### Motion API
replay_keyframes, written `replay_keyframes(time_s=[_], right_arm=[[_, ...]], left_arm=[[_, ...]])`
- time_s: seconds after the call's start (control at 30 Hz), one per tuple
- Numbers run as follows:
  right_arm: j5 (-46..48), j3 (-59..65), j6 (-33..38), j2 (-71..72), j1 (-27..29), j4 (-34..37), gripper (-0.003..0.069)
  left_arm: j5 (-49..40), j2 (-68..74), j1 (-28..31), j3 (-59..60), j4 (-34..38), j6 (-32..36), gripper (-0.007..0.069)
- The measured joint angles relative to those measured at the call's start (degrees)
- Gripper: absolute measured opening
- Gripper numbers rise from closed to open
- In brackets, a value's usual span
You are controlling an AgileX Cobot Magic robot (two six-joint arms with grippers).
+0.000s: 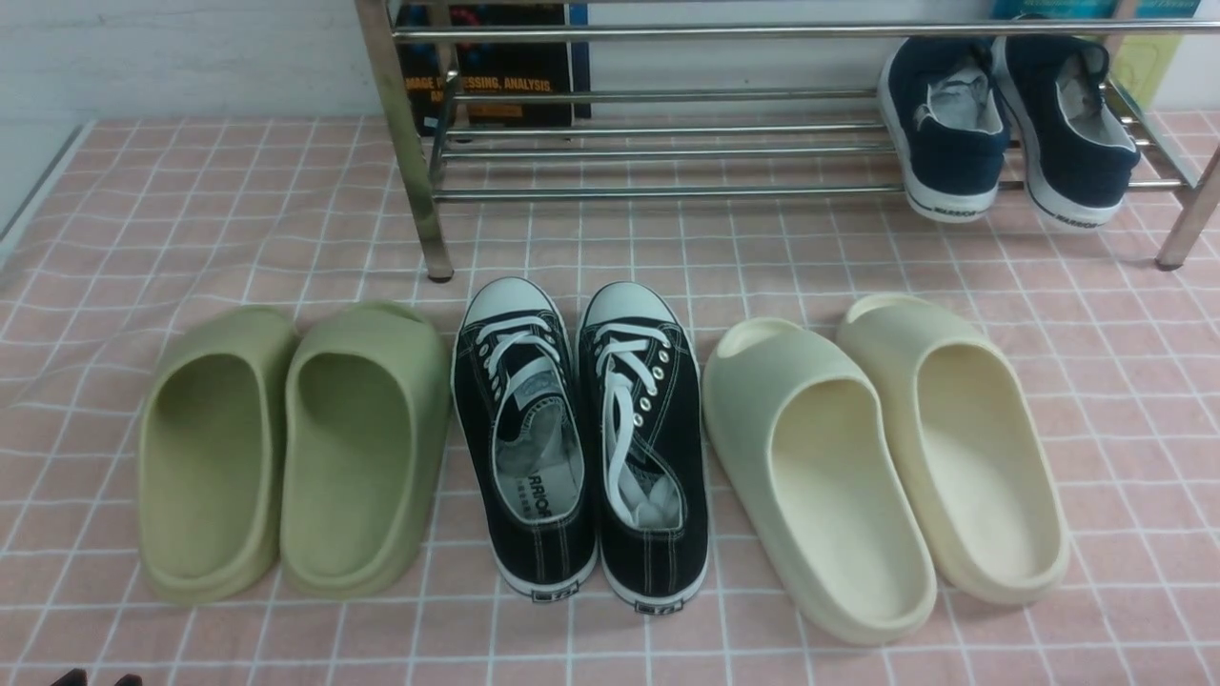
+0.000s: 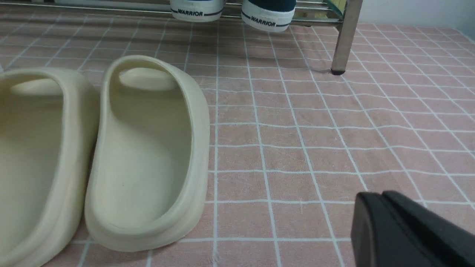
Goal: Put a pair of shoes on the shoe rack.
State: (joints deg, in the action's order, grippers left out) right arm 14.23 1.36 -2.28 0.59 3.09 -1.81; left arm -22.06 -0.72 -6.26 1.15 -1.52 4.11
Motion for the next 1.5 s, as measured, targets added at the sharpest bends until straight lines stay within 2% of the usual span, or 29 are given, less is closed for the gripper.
replay_keyframes(time_s=[0.17, 0.37, 0.7, 1.5], right_arm=[[0.1, 0.0, 0.1, 0.0, 0.0, 1.4, 0.0029], [4.6, -0.1, 0.2, 0.0, 0.0, 4.4, 0.0029], [6.5, -0.4, 0.2, 0.0, 0.0, 4.7, 0.0], [6.5, -0.4, 0.2, 0.0, 0.0, 4.7, 0.0017]], left_arm=[[0.0, 0.0, 0.0, 0.0, 0.0, 0.0, 0.0239], [0.0, 0.0, 0.0, 0.0, 0.0, 0.0, 0.0239], [0.0, 0.0, 0.0, 0.0, 0.0, 0.0, 0.0239], [0.0, 0.0, 0.0, 0.0, 0.0, 0.0, 0.0239]])
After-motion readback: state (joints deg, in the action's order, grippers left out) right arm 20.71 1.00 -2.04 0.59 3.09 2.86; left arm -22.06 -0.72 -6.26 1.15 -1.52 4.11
